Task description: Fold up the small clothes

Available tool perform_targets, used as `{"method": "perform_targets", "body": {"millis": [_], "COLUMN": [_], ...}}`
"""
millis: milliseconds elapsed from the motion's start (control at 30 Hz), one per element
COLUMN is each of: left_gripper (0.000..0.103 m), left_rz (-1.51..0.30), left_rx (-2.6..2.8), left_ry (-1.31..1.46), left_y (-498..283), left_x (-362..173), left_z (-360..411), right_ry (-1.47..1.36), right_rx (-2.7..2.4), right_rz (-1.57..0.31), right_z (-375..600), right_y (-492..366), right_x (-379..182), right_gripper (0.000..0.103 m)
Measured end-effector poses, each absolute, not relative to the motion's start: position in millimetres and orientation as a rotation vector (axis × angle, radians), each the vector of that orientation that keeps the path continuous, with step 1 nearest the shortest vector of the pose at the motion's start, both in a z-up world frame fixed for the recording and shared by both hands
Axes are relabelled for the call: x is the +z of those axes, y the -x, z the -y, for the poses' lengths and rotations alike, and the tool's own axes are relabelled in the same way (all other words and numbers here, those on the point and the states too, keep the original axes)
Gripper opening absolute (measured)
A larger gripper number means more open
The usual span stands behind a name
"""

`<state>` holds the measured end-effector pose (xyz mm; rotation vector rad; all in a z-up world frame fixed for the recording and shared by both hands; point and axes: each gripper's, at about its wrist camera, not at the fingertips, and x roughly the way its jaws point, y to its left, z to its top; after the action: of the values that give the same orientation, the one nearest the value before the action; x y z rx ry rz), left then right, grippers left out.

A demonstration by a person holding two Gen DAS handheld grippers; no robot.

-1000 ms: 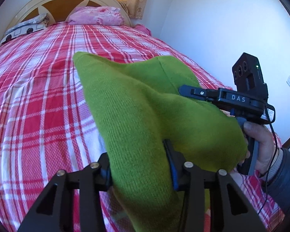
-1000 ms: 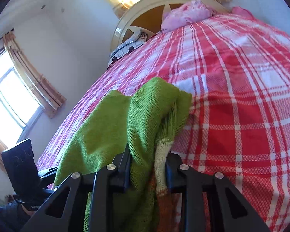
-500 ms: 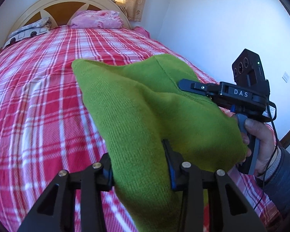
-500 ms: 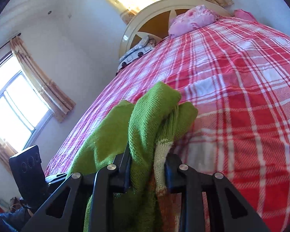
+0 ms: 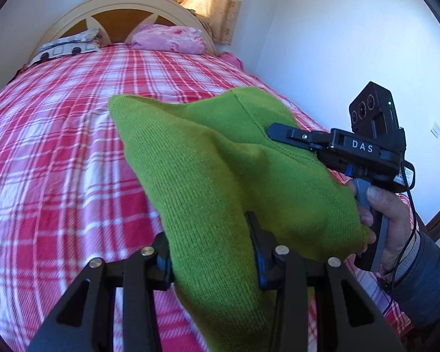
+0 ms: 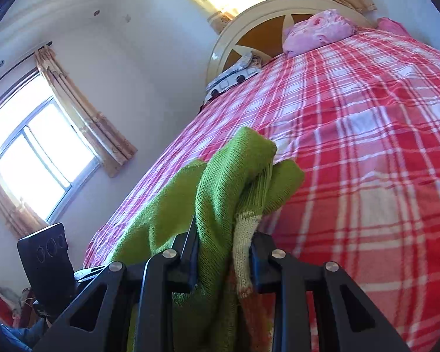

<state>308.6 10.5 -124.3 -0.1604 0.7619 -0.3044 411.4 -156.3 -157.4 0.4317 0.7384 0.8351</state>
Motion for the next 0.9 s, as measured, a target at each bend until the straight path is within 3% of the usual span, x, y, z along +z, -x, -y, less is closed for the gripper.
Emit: {"method": "perform_targets", "body": {"millis": [900], "left_gripper": [0.041], "left_rz": [-0.649], "left_rx": [-0.128], "left_ry": [0.231], "left_y": [-205], "left_x": [-112], "left_z": [-113], "right_ry": [-0.414], "right_rx": [1.045], "right_rz": [-0.737], "right_z": [17], "right_y": [-335], "right_x": [-133], "right_gripper": [0.028]}}
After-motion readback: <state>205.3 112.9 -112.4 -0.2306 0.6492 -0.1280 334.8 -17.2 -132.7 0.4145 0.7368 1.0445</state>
